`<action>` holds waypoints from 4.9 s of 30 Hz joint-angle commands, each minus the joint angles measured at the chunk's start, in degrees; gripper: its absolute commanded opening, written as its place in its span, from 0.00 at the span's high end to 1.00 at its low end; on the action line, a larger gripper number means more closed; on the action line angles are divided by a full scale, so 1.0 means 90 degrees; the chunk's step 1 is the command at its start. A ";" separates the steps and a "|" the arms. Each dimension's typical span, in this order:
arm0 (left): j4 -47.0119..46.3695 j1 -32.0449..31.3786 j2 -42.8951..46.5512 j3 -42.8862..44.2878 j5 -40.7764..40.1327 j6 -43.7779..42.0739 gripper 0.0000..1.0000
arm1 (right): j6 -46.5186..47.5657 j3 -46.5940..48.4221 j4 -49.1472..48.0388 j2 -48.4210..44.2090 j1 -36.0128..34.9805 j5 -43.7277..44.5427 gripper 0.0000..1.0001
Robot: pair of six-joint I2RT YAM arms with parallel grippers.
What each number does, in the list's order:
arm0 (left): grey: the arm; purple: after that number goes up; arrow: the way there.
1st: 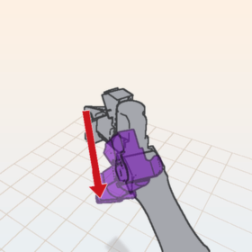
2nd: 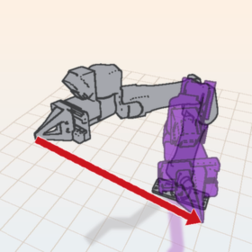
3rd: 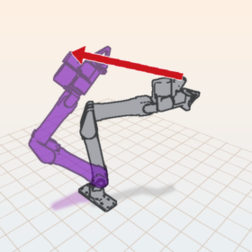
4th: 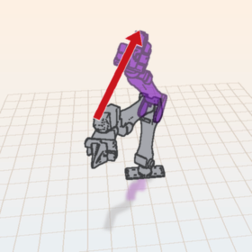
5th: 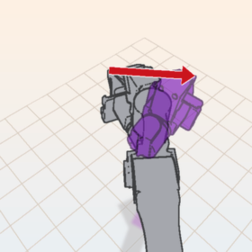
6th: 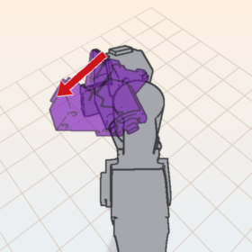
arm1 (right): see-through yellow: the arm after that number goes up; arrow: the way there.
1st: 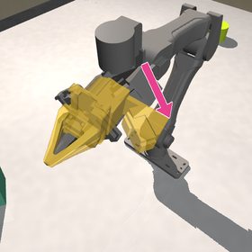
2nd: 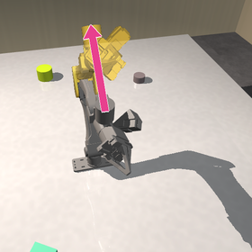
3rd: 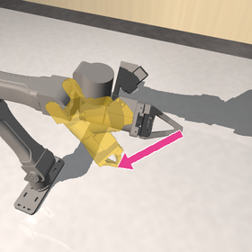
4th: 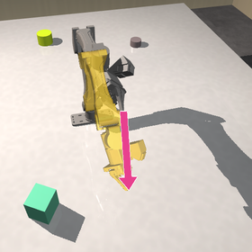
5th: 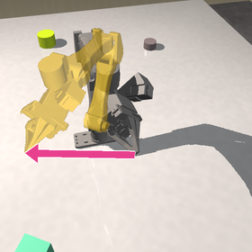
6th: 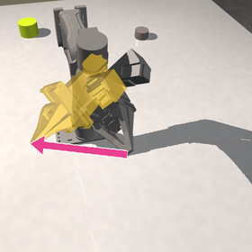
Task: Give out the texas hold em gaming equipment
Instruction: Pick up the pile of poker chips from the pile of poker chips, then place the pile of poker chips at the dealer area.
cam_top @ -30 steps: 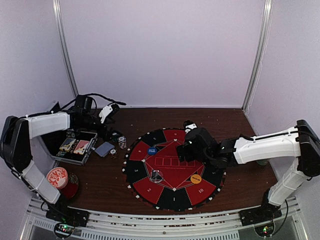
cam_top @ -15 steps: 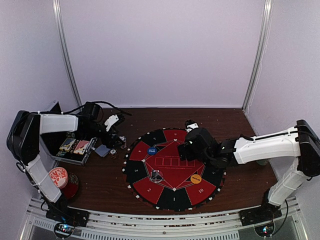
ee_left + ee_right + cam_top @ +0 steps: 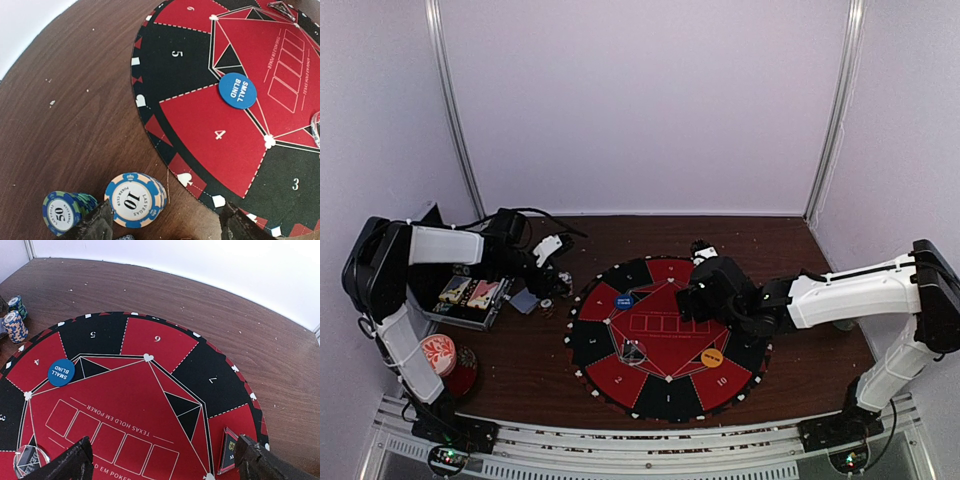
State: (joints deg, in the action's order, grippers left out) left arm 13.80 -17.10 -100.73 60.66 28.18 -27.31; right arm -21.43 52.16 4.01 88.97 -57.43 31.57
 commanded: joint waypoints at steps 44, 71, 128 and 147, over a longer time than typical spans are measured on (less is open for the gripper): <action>-0.0648 -0.0043 -0.0658 0.0427 -0.0358 0.0164 0.44 | -0.0109 -0.0015 -0.0075 0.0071 0.0082 0.0076 0.00; -0.0508 -0.0043 -0.0790 0.0506 -0.0377 0.0138 0.50 | -0.0127 -0.0024 -0.0055 0.0044 0.0090 0.0067 0.01; 0.0077 -0.1147 0.1123 -0.0987 0.1161 -0.1913 0.70 | -0.0149 -0.0117 -0.0104 -0.0091 0.0096 0.0159 0.01; 0.0073 -0.2035 0.1216 -0.1498 0.0983 -0.2457 0.70 | -0.0099 -0.0121 -0.0123 -0.0048 0.0095 0.0204 0.01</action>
State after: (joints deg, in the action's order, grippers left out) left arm 15.14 -33.54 -91.48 48.01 36.67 -47.46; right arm -22.44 51.86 3.68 89.17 -56.82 31.83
